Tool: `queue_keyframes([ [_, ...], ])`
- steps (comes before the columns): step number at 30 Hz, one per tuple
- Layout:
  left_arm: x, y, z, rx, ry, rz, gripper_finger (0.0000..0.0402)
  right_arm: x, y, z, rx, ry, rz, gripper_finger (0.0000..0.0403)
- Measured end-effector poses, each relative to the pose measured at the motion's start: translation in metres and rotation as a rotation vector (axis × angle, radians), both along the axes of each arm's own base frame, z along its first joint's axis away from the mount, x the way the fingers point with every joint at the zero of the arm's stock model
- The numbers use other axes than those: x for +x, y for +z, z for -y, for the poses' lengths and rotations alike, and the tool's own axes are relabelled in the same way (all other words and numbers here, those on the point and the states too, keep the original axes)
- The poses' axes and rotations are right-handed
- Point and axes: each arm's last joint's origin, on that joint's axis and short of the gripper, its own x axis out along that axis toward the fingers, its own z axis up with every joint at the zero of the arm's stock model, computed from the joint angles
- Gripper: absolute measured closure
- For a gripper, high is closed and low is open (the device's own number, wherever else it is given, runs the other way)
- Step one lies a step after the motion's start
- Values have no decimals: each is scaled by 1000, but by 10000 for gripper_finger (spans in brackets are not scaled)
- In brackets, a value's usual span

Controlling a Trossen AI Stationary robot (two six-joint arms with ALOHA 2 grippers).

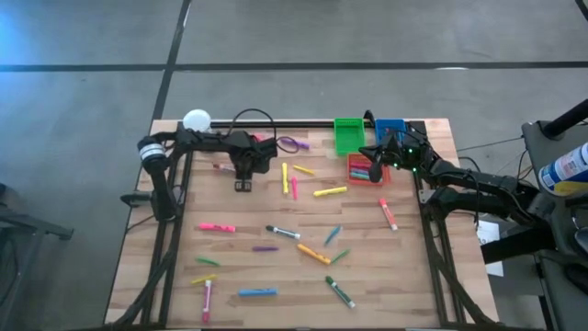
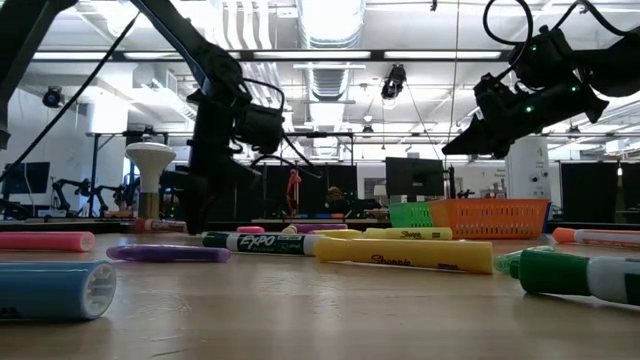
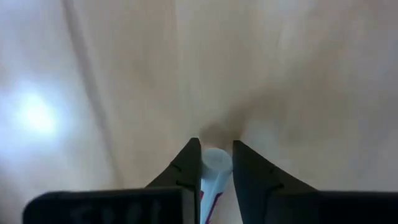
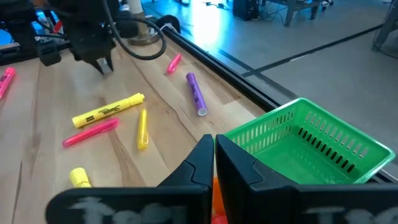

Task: Pick & Place Markers
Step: Put the red marker pen into the green bin

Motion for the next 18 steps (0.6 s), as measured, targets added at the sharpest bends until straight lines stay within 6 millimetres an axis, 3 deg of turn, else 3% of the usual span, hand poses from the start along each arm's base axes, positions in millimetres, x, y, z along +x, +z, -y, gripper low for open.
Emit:
queue_keyframes([
  [8,15,8,23,120,-276,-88,346,0,0,0,7,-2,3,390],
  [18,43,12,65,348,-578,-85,347,-1,1,2,158,-100,95,390],
])
